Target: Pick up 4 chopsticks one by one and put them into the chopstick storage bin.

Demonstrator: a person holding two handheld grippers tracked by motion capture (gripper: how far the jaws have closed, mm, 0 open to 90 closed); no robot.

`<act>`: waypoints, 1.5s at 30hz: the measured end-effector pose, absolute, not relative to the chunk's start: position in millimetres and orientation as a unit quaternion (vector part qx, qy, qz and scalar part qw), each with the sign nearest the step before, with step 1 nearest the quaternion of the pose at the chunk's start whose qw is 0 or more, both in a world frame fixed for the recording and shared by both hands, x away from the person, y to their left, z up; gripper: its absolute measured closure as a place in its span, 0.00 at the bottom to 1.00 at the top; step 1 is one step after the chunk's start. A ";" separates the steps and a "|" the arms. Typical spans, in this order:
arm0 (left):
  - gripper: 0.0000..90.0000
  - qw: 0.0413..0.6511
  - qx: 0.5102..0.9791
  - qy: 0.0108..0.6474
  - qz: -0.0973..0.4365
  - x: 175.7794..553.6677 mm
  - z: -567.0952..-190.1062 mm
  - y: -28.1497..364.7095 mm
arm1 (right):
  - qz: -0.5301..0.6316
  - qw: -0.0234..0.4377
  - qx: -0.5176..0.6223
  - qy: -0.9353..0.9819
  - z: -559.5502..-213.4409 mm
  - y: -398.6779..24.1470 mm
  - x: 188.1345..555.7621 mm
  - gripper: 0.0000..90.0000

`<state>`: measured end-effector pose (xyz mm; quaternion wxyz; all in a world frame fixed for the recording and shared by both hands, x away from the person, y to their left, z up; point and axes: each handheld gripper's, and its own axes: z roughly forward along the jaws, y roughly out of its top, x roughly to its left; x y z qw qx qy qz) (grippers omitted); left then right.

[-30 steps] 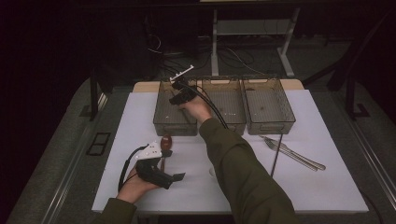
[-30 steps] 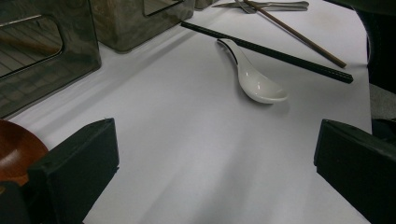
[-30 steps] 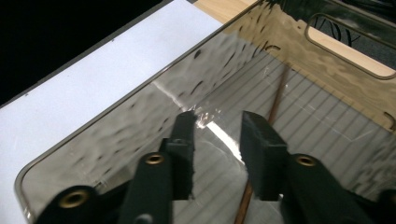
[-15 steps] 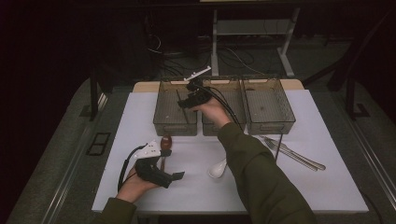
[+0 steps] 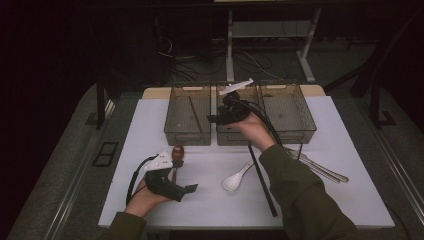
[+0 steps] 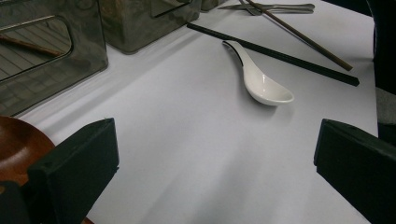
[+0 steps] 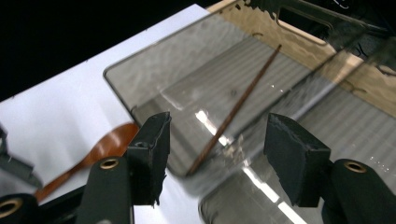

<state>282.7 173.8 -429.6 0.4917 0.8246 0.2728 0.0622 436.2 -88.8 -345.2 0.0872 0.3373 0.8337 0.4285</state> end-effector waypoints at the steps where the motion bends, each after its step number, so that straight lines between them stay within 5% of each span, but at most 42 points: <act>1: 0.00 0.490 0.826 0.272 0.062 282.6 -429.3 173.9 | 0.429 0.090 0.338 0.833 -345.4 -93.4 432.8 0.45; 31: 0.00 0.483 0.828 0.276 0.065 282.4 -430.7 173.2 | 0.399 0.116 0.400 0.817 -371.4 -242.9 357.2 0.48; 45: 0.00 0.483 0.828 0.278 0.065 282.4 -430.6 173.4 | 0.339 0.146 0.473 0.800 -391.7 -296.8 356.0 0.51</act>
